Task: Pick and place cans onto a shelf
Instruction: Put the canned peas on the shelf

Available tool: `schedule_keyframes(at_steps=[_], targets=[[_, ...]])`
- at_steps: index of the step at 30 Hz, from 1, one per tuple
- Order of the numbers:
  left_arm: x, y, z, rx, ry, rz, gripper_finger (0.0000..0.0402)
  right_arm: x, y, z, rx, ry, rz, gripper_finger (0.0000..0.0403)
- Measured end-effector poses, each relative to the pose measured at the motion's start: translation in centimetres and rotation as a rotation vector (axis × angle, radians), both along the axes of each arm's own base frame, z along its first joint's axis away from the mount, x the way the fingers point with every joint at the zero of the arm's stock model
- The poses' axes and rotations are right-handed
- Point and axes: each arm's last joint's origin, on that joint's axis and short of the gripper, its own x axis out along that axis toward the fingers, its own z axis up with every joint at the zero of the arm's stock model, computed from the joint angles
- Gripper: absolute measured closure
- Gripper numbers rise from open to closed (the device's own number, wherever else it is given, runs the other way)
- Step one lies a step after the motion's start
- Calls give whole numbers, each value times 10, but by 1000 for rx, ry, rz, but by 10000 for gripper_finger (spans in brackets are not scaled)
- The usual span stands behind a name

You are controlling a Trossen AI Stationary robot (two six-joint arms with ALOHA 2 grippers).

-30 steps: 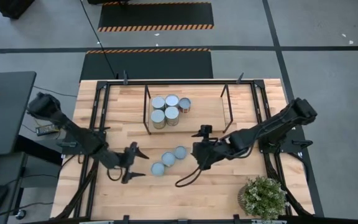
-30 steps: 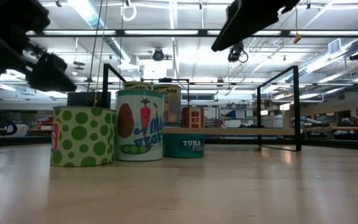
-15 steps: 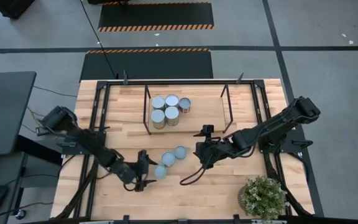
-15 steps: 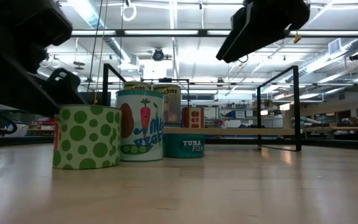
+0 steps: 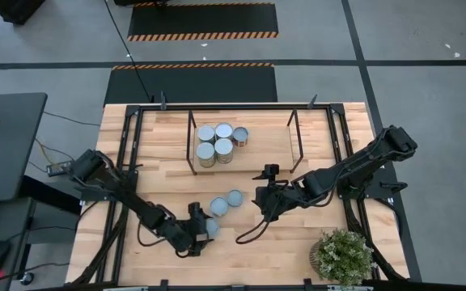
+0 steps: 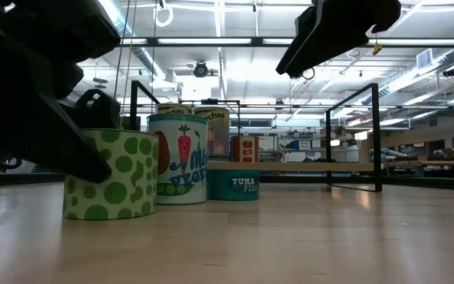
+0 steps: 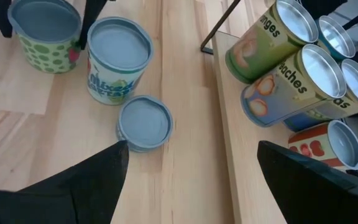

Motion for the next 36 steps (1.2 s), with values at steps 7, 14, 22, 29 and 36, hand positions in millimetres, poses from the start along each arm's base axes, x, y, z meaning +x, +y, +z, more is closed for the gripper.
schedule_keyframes(at_steps=[7, 14, 22, 29, 36], targets=[[9, -6, 13, -14, 69, 38, 101, -1, 0, -1, 2, 14, -1, 39], [31, -17, 49, -112, 101, 38, 112, -5, -1, -4, -12, 66, -4, 39], [66, -4, 104, -18, 99, 57, 108, -23, -11, 6, 16, 28, -21, 39], [100, 43, 124, 213, -7, 120, 107, -47, -30, 3, 279, -227, 24, 39], [120, 79, 137, 449, -95, 148, 107, -62, -50, -5, 499, -436, -58, 39]])
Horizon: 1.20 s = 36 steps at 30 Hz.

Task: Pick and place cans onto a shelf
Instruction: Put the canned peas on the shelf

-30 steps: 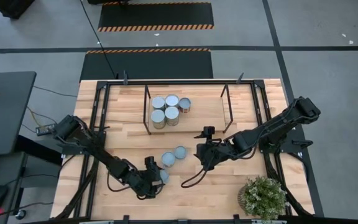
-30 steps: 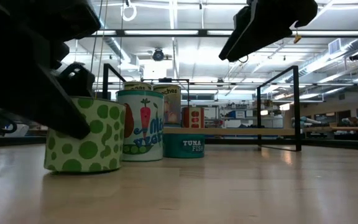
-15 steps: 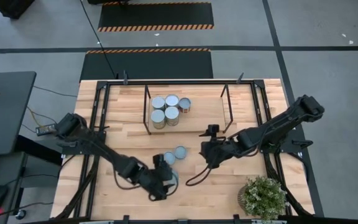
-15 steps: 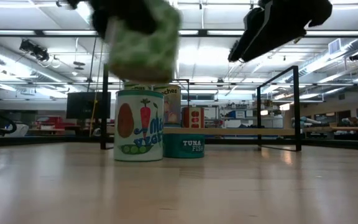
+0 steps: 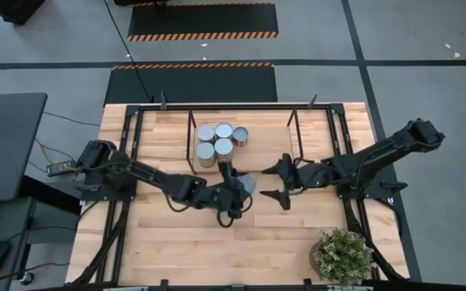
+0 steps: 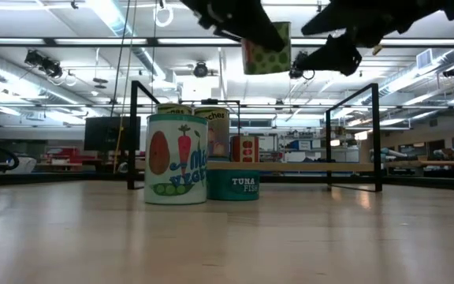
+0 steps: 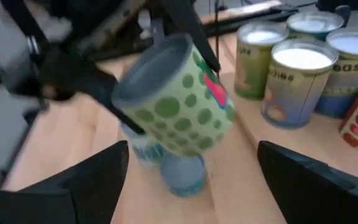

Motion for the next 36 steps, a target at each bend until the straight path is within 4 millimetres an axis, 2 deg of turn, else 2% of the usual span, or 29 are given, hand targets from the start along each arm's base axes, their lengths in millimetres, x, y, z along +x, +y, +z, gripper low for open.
schedule_keyframes(at_steps=[6, 10, 14, 18, 27, 36], targets=[[7, 23, 3, 23, -18, 44, 107, -8, -8, 15, 12, -79, -9, 39], [12, 40, 0, -138, -34, 27, 107, -13, -10, 24, -125, -94, 14, 39], [16, 55, -4, -290, -33, -7, 107, -12, -8, 17, -321, -26, 89, 39], [19, 67, -3, -342, -58, 21, 107, -10, -9, 7, -374, 59, 35, 39], [23, 70, 4, -343, -142, 21, 107, -8, -13, -6, -339, 151, -41, 39], [24, 71, 7, -316, -176, 14, 107, 1, -18, -4, -334, 94, -66, 33]])
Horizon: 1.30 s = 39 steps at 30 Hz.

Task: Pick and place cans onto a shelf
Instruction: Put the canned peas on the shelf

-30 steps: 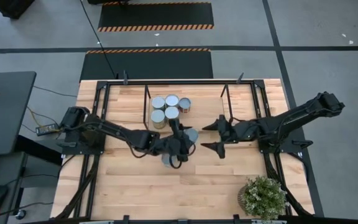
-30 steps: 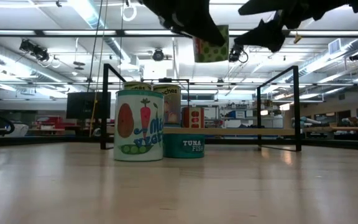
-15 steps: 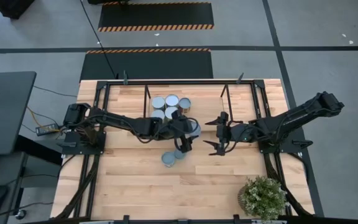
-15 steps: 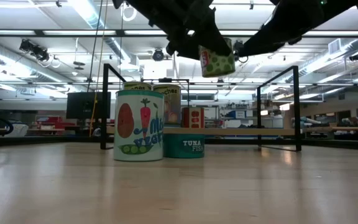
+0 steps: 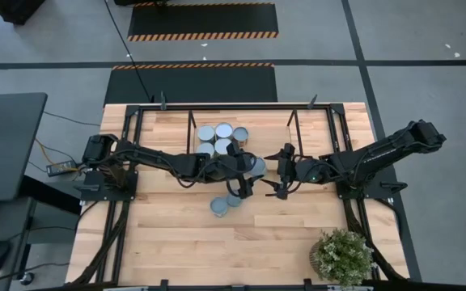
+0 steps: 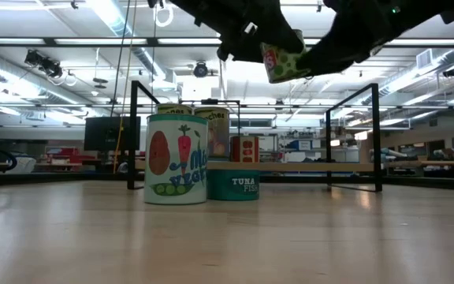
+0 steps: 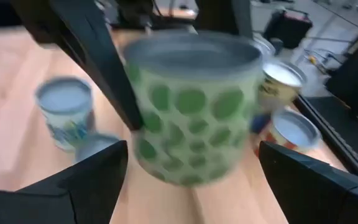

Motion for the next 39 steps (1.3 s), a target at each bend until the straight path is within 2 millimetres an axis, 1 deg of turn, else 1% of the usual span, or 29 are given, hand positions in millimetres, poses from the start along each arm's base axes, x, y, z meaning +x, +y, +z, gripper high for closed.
schedule_keyframes(at_steps=[2, 9, 14, 18, 22, 30, 33, 39], targets=[[0, -1, 0, 4, -1, 6, 107, 2, 0, 0, 19, -7, 27, 31], [0, -4, 1, 3, -12, 0, 107, 9, -2, -5, 36, -18, 14, 27], [0, -4, 1, 1, -15, -4, 107, 16, -2, -7, -16, -33, 32, 27], [0, -4, 1, 0, -14, -7, 107, 20, -3, -5, -33, -67, 36, 31], [0, -5, 1, -7, -11, -8, 107, 20, -5, -3, -30, -79, 29, 46], [0, -6, 1, -16, -10, -29, 107, 20, -6, -4, -29, -72, 28, 91], [0, -6, 1, -14, -9, -31, 104, 20, -6, -4, -34, -69, 29, 95], [0, -6, 1, 18, 2, -76, 86, 19, -6, -5, -42, -57, 34, 93]])
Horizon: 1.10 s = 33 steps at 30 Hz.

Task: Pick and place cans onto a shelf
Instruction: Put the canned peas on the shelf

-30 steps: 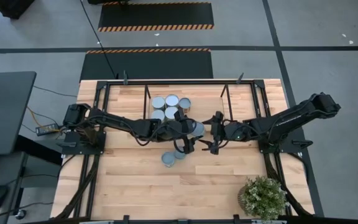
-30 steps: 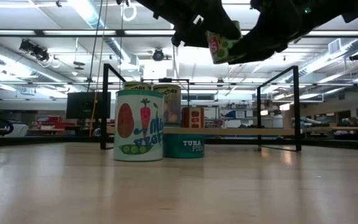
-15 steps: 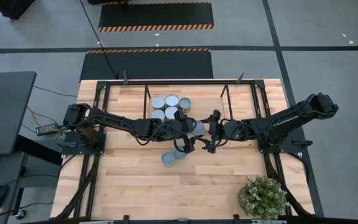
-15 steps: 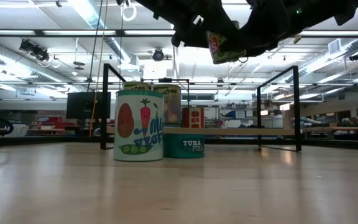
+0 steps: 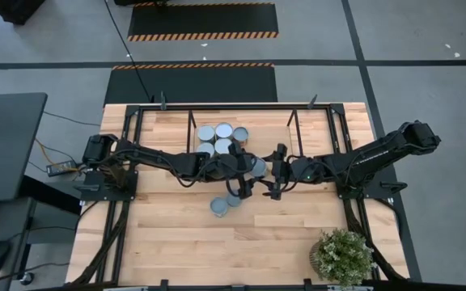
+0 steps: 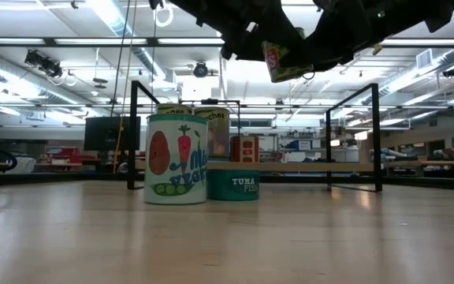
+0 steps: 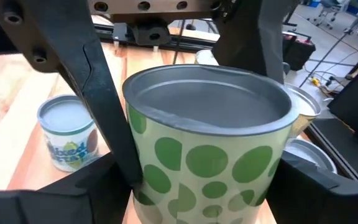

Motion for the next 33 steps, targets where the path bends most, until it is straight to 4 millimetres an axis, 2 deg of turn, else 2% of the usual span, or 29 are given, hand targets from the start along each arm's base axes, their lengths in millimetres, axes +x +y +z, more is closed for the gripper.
schedule_keyframes(at_steps=[12, 17, 21, 29, 33], targets=[[2, 16, -1, -32, 16, -87, 84, -2, 0, -4, 40, 37, -5, 93], [3, 15, 2, 2, -3, -93, 84, -2, -2, -4, 44, 39, -16, 93], [6, 15, 13, 15, -17, -98, 84, -2, -3, -3, 46, 32, -18, 93], [5, 16, 21, -94, -62, -55, 84, -3, -3, -9, 45, 72, -20, 93], [5, 15, 17, -82, -31, -60, 84, -2, -3, -7, 48, 57, -17, 93]])
